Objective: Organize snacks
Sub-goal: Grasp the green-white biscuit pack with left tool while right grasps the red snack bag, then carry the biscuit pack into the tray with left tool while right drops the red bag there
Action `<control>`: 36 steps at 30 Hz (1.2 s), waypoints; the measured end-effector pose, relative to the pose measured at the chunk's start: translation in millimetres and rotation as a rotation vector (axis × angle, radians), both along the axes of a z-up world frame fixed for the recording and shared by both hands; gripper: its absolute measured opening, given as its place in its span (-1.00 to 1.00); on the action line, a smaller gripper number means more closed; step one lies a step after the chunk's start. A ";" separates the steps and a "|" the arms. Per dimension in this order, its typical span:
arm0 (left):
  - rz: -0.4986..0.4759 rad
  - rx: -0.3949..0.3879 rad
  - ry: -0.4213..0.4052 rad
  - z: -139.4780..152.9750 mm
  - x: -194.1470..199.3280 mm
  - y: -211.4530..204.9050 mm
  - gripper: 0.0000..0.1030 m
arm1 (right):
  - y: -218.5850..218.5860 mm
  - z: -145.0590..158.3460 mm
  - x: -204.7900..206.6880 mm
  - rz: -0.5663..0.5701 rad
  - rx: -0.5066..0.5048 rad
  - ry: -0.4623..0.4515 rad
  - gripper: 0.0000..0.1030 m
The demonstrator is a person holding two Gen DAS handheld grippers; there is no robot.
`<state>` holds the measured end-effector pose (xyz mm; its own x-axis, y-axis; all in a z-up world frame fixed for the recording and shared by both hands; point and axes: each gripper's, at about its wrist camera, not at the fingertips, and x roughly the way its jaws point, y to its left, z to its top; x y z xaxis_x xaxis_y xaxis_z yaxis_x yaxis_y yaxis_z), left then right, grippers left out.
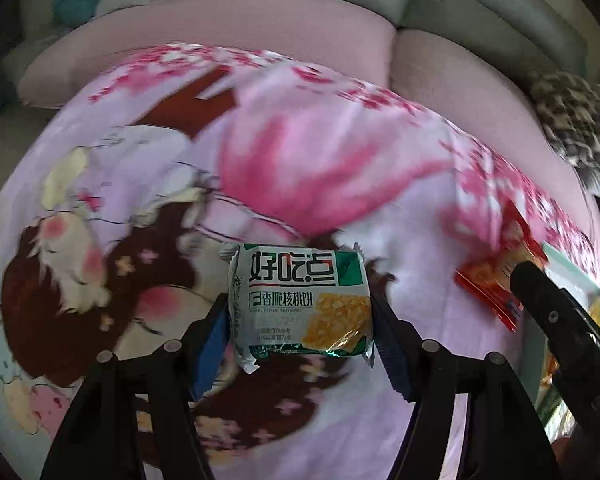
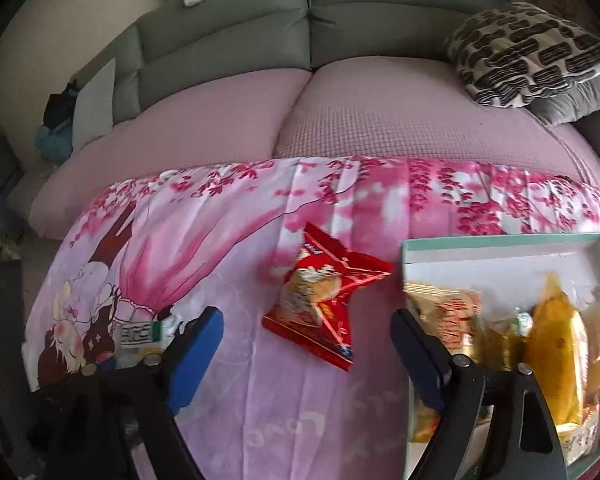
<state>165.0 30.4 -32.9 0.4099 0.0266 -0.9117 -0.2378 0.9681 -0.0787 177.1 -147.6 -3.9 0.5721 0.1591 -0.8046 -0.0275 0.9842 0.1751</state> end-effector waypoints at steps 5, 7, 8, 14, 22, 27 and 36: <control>0.031 -0.004 -0.022 7.0 -1.2 14.7 0.34 | 11.2 -9.6 14.4 0.004 0.012 0.025 0.63; 0.026 -0.007 -0.022 7.5 -0.6 14.0 0.34 | 13.1 -13.6 21.2 -0.006 0.011 0.035 0.60; 0.023 -0.011 -0.021 7.4 -0.7 14.1 0.34 | 13.0 -15.0 23.8 -0.010 0.012 0.040 0.59; 0.013 -0.020 -0.026 9.2 -0.6 11.6 0.33 | 6.5 -23.9 37.7 -0.068 0.009 0.069 0.21; 0.007 -0.022 -0.038 15.0 -1.6 11.6 0.33 | -1.6 -24.5 35.0 -0.091 0.004 0.064 -0.20; -0.004 -0.036 -0.069 24.9 -3.2 8.5 0.33 | -6.4 -8.0 20.1 -0.085 0.028 0.013 -0.21; -0.057 -0.063 -0.168 60.4 -13.2 -8.2 0.33 | -27.5 46.6 -21.4 -0.125 0.053 -0.111 -0.21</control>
